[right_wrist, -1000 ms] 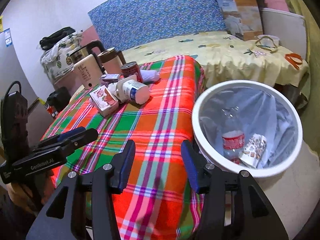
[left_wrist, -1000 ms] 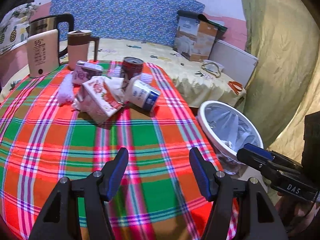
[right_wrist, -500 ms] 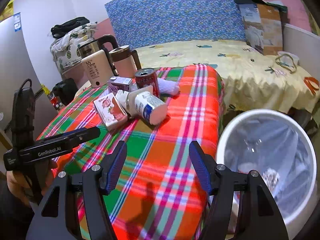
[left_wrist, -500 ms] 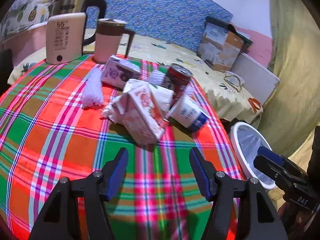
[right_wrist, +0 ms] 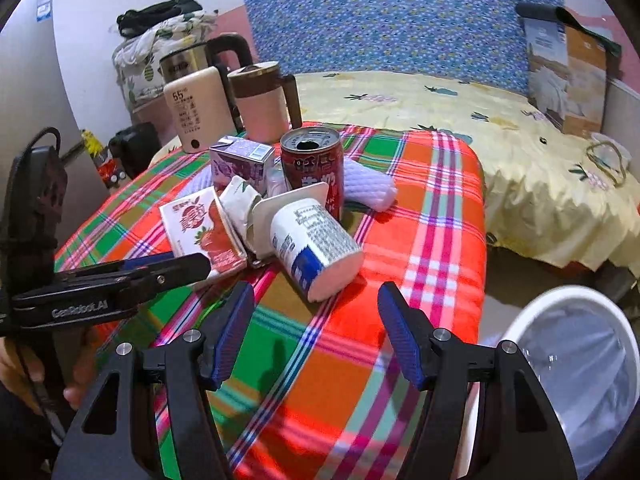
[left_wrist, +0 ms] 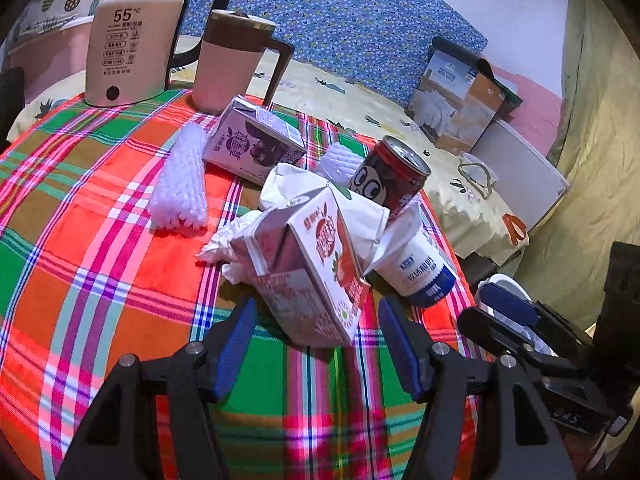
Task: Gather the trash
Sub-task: 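Grasp the white yogurt cup with the right tool while the left tool grasps the milk carton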
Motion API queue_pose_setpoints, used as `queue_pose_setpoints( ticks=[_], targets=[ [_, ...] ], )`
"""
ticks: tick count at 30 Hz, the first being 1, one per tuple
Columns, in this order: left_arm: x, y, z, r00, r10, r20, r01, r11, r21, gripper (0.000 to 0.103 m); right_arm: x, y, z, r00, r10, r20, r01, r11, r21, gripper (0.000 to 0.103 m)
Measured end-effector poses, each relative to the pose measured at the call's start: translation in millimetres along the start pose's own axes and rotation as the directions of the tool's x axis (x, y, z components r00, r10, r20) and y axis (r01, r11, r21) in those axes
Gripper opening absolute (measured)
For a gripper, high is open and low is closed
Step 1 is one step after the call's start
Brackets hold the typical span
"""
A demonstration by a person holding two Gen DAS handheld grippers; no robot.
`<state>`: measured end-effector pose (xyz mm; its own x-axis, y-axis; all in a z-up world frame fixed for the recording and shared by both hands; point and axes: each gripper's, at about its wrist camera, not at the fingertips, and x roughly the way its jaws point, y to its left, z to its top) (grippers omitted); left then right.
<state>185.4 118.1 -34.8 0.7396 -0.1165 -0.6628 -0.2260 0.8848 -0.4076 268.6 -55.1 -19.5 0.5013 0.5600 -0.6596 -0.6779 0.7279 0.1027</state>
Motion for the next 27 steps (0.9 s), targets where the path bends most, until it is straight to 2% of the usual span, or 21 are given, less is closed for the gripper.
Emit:
queue_pose_setpoints(
  ticks=[6,7,9,14,17,18,27],
  targets=[
    [8.8,3.8,1.7,1.000,-0.019,-0.009,0.019,1.000,-0.018,0.065,14.3,-7.6,9.9,1.000,-0.003,-0.020,0.003,0.999,-0.036,0.066],
    [8.8,4.0,1.1,1.000,-0.021,-0.006,0.021,1.000,-0.017,0.063,16.9,-9.3,11.2,1.000,0.001,-0.027,-0.003,0.999,-0.037,0.066],
    [8.6,4.6,0.3,1.000,-0.022,-0.006,0.022,1.000,-0.013,0.052,21.8,-11.7,13.7,0.999,0.021,-0.040,-0.023,0.999,-0.041,0.066],
    [2.1,5.1,-2.5,0.999,-0.039,0.001,0.039,0.999,0.002,0.039,31.8,-8.8,14.2,0.996,0.042,-0.074,-0.047,0.997,-0.063,0.066],
    [-5.3,4.6,-5.0,0.999,-0.037,0.010,0.036,0.999,0.021,0.039,30.6,-5.0,10.8,0.993,0.064,-0.101,-0.069,0.997,-0.043,0.065],
    [-7.7,4.4,-5.9,0.999,-0.034,0.013,0.034,0.999,0.026,0.038,29.9,-4.2,10.4,0.992,0.073,-0.105,-0.077,0.997,-0.030,0.058],
    [-29.1,-0.2,-16.7,0.999,-0.019,0.030,0.017,0.997,0.073,0.037,1.5,2.6,-8.4,0.996,0.060,-0.066,-0.057,0.997,0.048,0.057]
  ],
)
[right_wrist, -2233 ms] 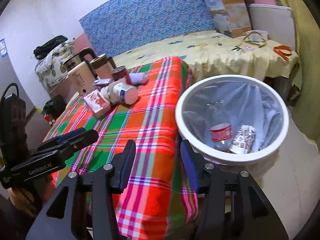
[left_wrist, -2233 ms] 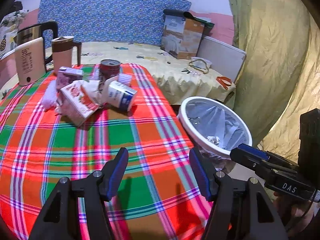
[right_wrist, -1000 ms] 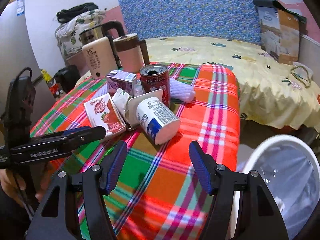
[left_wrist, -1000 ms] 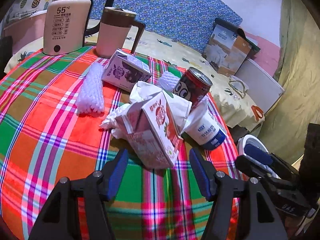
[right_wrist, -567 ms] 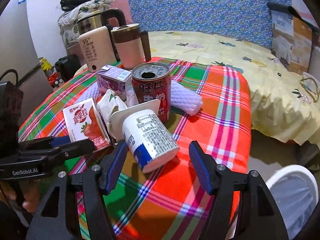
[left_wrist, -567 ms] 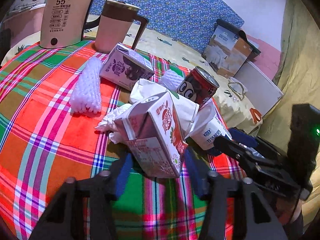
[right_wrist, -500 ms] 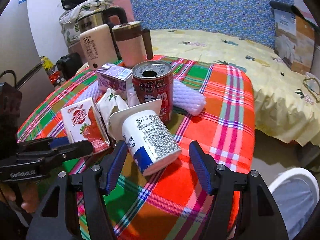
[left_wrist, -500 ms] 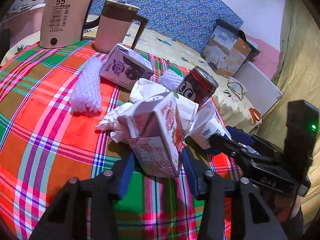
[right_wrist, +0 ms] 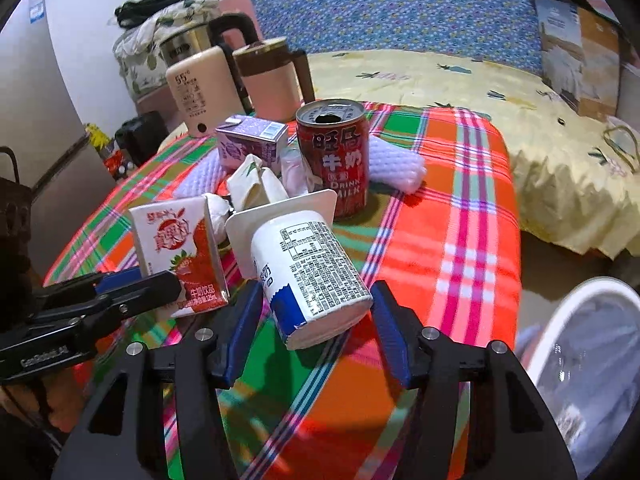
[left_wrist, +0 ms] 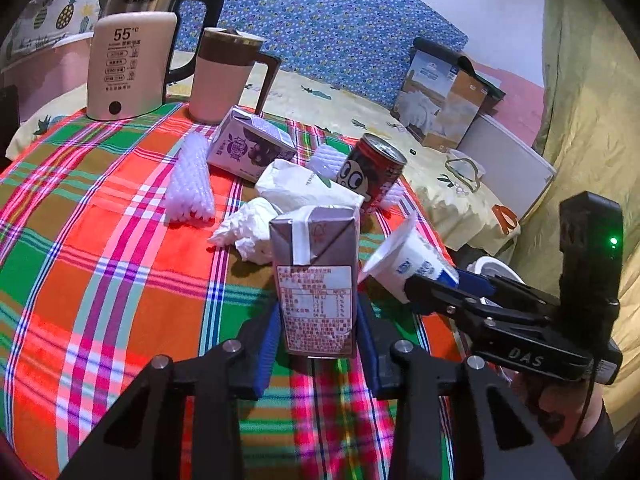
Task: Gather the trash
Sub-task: 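Grasp the white yogurt cup with the right tool while the left tool grasps the milk carton, then carry the yogurt cup and milk carton over the bin with both tools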
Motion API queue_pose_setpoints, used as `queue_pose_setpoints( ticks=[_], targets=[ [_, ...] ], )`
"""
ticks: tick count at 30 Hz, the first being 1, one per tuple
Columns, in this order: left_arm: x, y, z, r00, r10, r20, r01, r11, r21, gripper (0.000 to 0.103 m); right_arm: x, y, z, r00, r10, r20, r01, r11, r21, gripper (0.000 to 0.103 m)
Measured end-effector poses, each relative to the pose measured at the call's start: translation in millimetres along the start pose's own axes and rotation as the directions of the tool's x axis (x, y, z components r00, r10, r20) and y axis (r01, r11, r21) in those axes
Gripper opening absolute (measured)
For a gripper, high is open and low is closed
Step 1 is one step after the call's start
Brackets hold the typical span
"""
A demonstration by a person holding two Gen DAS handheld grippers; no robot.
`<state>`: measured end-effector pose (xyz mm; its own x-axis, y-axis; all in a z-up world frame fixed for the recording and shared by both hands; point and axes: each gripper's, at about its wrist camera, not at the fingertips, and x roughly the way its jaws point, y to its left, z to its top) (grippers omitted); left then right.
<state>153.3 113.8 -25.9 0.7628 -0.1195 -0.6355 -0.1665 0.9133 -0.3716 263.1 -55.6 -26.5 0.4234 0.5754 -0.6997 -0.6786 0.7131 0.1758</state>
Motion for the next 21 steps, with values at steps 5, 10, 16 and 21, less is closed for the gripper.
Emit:
queue_pose_setpoints(
  ticks=[5,10,16,21],
  targets=[
    [-11.3,-8.7,-10.0,1.000,0.008,0.001,-0.008,0.999,0.037,0.037,-20.9,-3.7,-19.4,0.999,-0.009,0.030,0.007,0.997,0.071,0.057],
    [-22.3,-23.1,-22.3,1.000,0.013,-0.004,-0.012,0.997,0.078,0.037,-33.6,-1.6,-34.5,0.999,-0.024,0.042,0.019,0.993,0.116,0.056],
    [-34.0,-42.8,-36.0,1.000,0.002,-0.013,0.000,0.992,0.126,0.036,-53.1,0.0,-51.0,0.997,-0.044,0.063,0.033,0.987,0.159,0.056],
    [-43.5,-57.6,-44.3,1.000,-0.011,-0.013,0.013,0.987,0.158,0.036,-69.7,1.0,-62.2,0.994,-0.061,0.090,0.044,0.984,0.173,0.056]
  ],
)
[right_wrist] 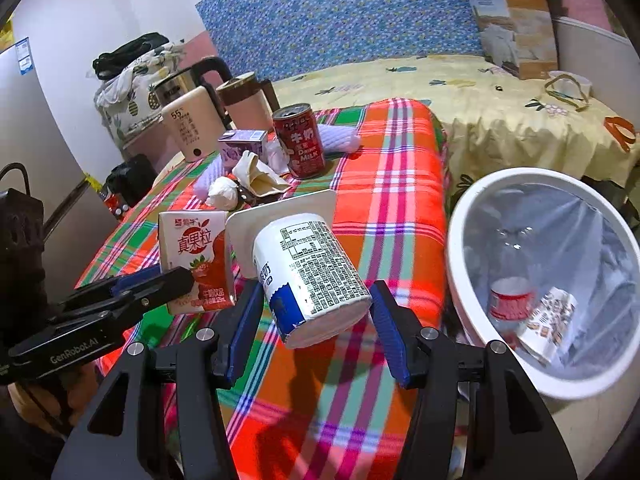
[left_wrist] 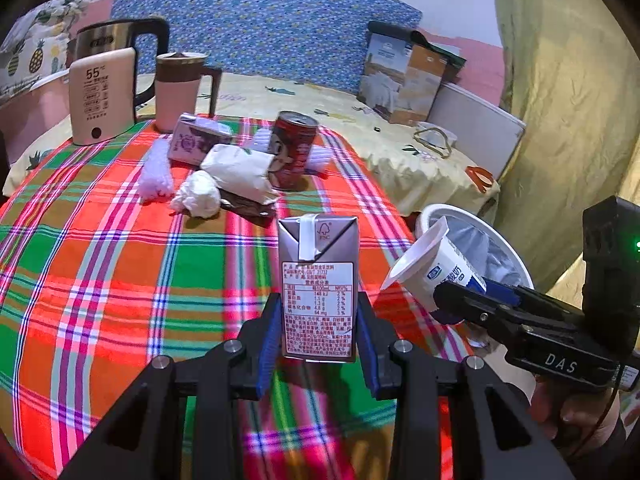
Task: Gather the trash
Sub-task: 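Carry the yogurt cup and milk carton over the bin with both tools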
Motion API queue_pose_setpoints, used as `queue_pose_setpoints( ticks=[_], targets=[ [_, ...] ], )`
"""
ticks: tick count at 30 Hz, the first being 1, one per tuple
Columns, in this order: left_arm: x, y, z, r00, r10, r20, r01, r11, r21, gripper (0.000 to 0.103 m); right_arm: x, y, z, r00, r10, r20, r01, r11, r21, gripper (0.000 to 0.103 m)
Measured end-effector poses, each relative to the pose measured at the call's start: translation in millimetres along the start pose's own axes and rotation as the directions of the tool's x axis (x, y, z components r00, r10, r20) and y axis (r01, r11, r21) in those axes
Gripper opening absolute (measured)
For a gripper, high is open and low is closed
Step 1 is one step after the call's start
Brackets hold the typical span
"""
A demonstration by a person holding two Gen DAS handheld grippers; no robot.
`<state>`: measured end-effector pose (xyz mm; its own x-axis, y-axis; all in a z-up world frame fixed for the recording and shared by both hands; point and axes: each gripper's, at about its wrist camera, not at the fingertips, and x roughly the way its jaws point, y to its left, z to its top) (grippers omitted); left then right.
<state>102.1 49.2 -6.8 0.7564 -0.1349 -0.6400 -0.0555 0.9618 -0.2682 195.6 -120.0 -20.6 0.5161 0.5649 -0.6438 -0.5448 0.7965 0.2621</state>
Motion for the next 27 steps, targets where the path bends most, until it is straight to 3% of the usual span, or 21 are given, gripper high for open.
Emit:
queue_pose_setpoints(
  ticks=[27],
  targets=[
    [2.8,-75.3,-5.8,0.999,-0.044,-0.025,0.047,0.991,0.124,0.036,-40.8,-34.5,-17.4,0.992,-0.091,0.088,0.084,0.993,0.082,0.056]
  ],
)
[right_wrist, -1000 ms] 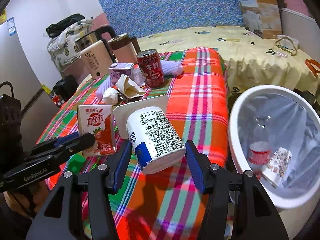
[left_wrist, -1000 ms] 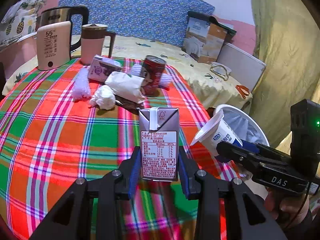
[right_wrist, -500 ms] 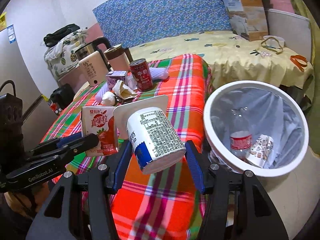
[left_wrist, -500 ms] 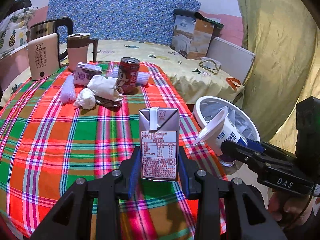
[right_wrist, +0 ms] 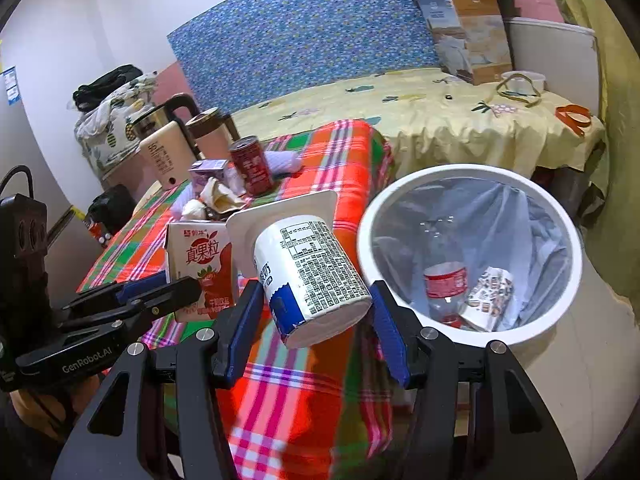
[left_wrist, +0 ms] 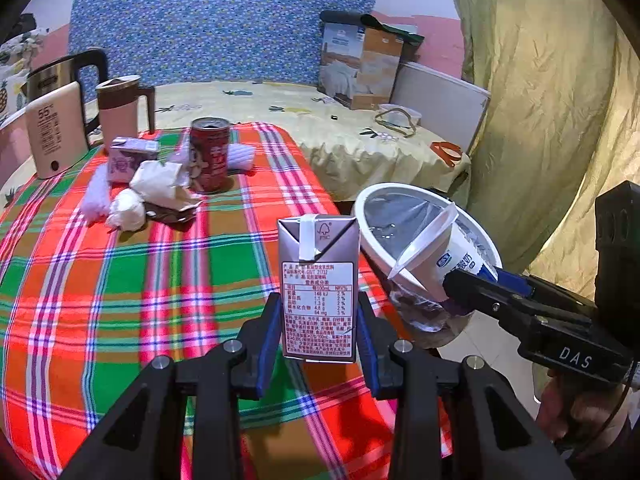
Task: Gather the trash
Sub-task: 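Carry the yogurt cup and milk carton over the bin with both tools, then open both tools to drop the carton and yogurt cup into the bin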
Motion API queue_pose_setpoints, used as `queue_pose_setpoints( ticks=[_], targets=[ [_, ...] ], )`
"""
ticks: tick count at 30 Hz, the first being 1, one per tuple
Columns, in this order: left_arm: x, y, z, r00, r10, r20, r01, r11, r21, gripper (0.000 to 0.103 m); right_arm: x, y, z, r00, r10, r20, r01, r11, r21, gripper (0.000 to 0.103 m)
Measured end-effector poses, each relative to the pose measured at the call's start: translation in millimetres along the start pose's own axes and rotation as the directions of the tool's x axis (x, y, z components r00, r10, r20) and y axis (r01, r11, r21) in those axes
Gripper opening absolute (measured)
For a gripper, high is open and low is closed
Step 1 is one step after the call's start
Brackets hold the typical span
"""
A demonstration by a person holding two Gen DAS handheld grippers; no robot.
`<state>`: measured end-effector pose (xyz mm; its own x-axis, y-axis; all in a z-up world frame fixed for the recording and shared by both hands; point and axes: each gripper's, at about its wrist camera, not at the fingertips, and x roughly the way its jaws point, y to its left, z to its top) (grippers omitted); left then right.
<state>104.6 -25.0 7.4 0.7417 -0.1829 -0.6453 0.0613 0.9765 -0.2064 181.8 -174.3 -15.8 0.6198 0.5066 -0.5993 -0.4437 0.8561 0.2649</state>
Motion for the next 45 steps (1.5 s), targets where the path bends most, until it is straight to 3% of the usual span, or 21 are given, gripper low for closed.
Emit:
queue_pose_setpoints(
  ticks=[22,45],
  targets=[
    [47.6,-65.0,37.2,0.994,-0.105,-0.027,0.107,0.989,0.104,0.037,-19.7,-75.4,-4.5,0.984,-0.176,0.008,0.172,0.974,0.148,0.057],
    [107.2,-95.6,50.4,0.978,-0.166,-0.126,0.182,0.974,0.133,0.037,-8.3,-104.9,1.0,0.965,-0.259,-0.049,0.263,0.953,0.148,0.057]
  ],
)
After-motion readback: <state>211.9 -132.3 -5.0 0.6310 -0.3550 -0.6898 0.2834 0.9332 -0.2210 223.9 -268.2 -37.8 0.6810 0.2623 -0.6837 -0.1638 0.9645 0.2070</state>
